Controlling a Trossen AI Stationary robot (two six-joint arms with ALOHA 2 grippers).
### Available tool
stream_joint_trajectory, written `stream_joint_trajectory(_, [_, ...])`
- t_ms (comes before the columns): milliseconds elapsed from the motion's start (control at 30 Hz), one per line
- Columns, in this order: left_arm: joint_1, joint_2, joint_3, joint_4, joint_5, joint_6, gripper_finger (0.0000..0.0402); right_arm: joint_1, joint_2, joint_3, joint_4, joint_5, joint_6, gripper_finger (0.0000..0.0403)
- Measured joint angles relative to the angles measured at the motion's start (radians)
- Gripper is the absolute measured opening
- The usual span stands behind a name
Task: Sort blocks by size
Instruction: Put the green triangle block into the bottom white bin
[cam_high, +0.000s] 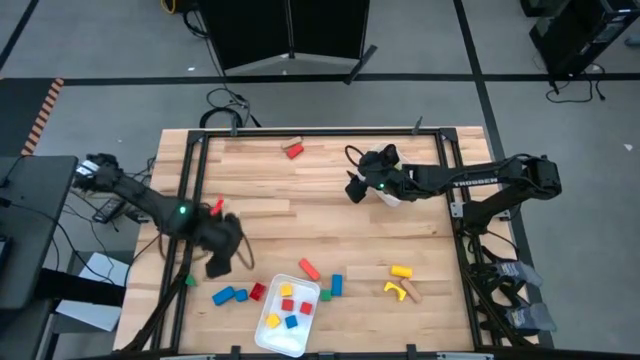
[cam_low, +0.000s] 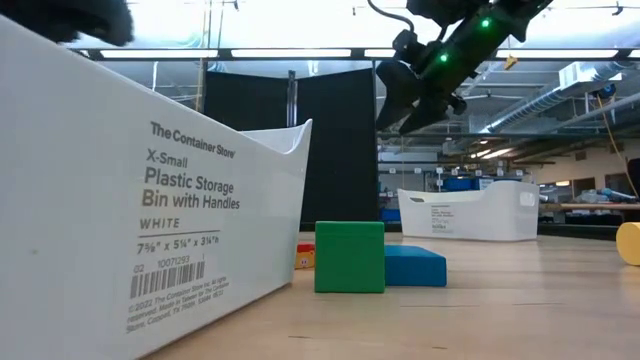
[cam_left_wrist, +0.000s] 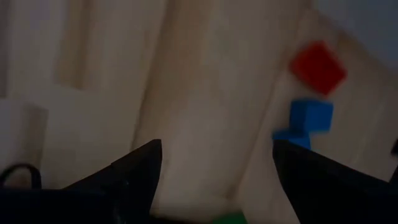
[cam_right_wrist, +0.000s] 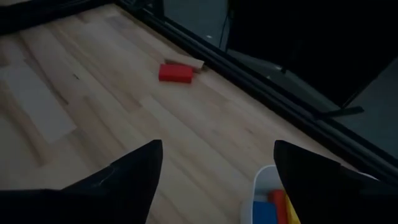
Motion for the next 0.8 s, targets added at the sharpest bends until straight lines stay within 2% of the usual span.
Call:
stream_joint_trajectory(100, [-0.101, 0.04, 0.0, -0.028, 0.032, -0.055, 0.0312, 0.015, 0.0, 0.0, 0.001, 0.0, 0.001, 0.0315])
stream_joint_trajectory(267, [-0.23, 0.14, 0.0, -0.036, 0.184, -0.129, 0.0312, 0.04, 0.0, 0.0, 0.001, -0.001, 0.011, 0.0311])
stream_joint_trajectory(367, [-0.286, 0.206, 0.0, -0.031, 0.235, -0.171, 0.0312, 0.058, 0.0, 0.0, 0.003, 0.002, 0.034, 0.0311])
stream_joint_trajectory(600, [-0.395, 0.332, 0.0, -0.006, 0.248, -0.214, 0.0312, 0.107, 0.001, 0.0, 0.064, 0.008, 0.04, 0.031])
stream_joint_trajectory(800, [-0.436, 0.428, -0.003, 0.028, 0.268, -0.195, 0.0312, 0.147, 0.001, 0.0, 0.109, 0.012, 0.039, 0.0304])
